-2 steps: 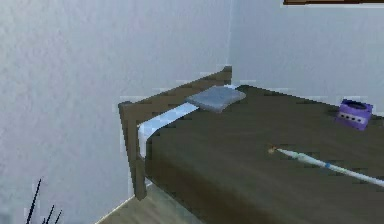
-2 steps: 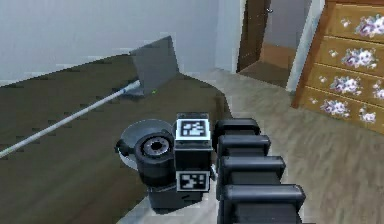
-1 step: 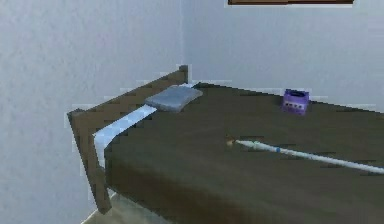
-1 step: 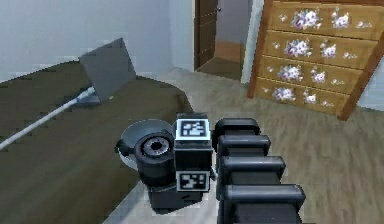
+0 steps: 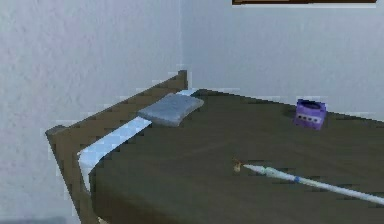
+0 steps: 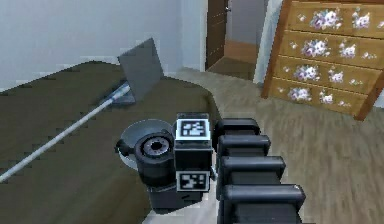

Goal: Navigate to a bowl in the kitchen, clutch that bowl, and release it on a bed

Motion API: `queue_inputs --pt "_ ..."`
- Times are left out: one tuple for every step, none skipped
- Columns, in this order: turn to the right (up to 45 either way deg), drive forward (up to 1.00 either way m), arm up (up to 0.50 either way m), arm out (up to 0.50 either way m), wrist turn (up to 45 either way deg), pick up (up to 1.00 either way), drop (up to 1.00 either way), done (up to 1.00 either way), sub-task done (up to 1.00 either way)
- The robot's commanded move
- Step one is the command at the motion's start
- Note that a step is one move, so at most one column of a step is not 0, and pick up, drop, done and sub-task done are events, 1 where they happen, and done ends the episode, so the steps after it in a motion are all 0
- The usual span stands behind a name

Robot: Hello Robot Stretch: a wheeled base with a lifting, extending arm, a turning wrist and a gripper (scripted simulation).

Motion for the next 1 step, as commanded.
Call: queue_inputs --pt "-27.0 0.0 0.0 0.0 0.0 0.0 0.0 0.0 0.0"
